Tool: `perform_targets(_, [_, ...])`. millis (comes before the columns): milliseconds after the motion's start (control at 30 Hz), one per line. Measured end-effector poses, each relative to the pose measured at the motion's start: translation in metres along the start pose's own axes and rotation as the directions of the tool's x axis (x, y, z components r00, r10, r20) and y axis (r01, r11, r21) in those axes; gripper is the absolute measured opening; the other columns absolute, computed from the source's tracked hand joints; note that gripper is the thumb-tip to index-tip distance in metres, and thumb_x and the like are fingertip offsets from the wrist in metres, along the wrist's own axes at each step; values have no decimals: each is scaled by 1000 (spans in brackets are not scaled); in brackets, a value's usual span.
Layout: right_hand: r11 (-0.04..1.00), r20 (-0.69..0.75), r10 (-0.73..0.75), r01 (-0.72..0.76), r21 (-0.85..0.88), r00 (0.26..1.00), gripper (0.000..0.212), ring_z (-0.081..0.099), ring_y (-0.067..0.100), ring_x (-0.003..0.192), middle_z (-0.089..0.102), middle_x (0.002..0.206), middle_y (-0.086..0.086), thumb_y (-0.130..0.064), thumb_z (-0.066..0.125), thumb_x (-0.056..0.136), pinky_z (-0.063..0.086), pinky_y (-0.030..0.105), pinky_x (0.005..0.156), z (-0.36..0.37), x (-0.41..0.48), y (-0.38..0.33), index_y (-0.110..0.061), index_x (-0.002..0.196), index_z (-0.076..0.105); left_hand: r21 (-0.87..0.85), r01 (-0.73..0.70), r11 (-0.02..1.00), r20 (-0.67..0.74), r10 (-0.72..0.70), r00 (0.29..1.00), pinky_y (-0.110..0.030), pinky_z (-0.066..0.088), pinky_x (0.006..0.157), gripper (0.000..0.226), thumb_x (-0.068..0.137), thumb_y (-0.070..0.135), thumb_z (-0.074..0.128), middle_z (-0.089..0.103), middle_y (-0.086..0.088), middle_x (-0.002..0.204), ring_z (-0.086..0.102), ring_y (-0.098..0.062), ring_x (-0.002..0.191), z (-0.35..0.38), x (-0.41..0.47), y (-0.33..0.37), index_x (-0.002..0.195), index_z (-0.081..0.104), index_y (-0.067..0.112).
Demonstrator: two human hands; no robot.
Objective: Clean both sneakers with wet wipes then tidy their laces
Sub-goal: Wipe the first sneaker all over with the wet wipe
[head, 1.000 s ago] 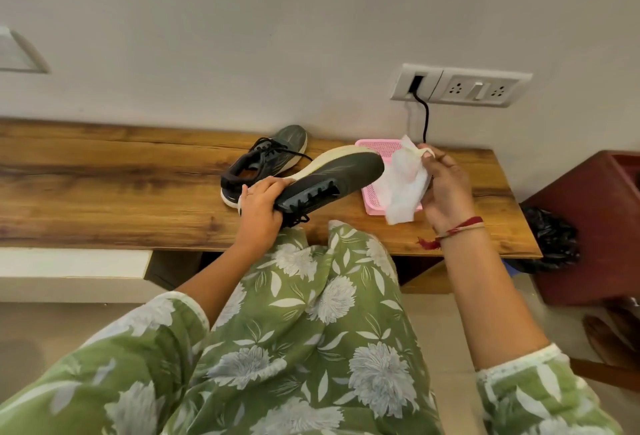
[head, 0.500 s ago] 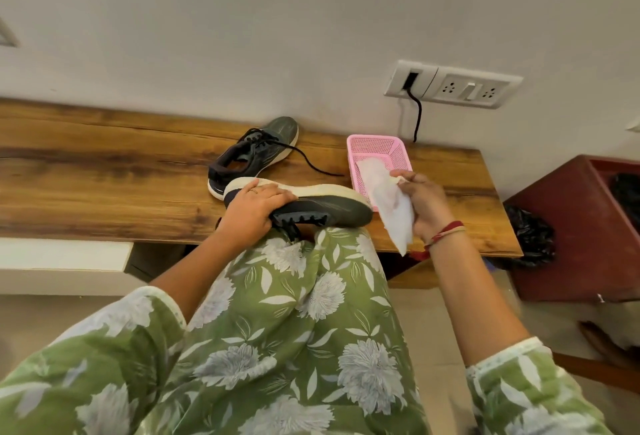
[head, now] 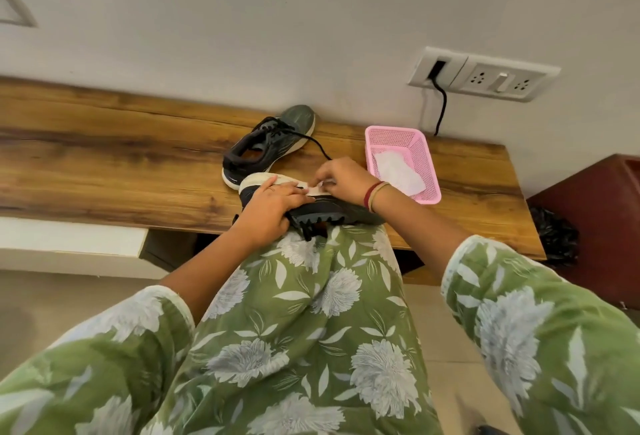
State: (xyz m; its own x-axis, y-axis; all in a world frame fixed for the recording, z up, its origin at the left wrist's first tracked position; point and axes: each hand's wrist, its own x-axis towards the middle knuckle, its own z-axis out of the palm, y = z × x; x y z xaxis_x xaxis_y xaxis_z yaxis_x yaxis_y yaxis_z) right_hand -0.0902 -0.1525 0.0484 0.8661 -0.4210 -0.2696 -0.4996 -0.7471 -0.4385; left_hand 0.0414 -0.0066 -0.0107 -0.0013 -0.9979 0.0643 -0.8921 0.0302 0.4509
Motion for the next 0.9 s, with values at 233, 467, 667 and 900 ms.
perform_targets(233, [926, 97, -170, 193, -325, 981, 36, 53, 24, 108, 61, 114, 5, -2, 50, 89, 43, 39, 92, -4, -20, 14, -19, 116, 67, -65, 47, 997, 107, -40, 993, -37, 5, 116, 65, 74, -5, 52, 50, 0, 141, 35, -18, 138, -8, 10, -6, 133, 54, 22])
perform_targets(467, [961, -42, -67, 53, -273, 997, 26, 62, 29, 99, 69, 104, 11, 2, 58, 85, 45, 30, 87, -5, -72, 72, -9, 103, 72, -73, 46, 996, 119, -37, 992, -36, 3, 117, 61, 79, -5, 51, 49, 1, 143, 33, -17, 139, -12, 11, -3, 134, 54, 22])
perform_targets(667, [982, -294, 188, -173, 77, 937, 25, 60, 23, 102, 68, 110, 10, 4, 57, 87, 40, 19, 87, -20, -87, 76, -7, 105, 71, -71, 59, 996, 105, -52, 993, -33, 3, 116, 61, 78, -5, 52, 49, 1, 142, 34, -15, 138, -8, 11, -5, 133, 55, 22])
perform_targets(900, [994, -144, -19, 4, -109, 989, 30, 58, 23, 110, 64, 119, 8, 0, 54, 89, 43, 32, 100, 6, -20, 30, -11, 113, 68, -93, 84, 992, 134, -71, 988, -37, 6, 117, 58, 79, -5, 51, 51, -1, 140, 35, -17, 138, -11, 13, -6, 132, 56, 20])
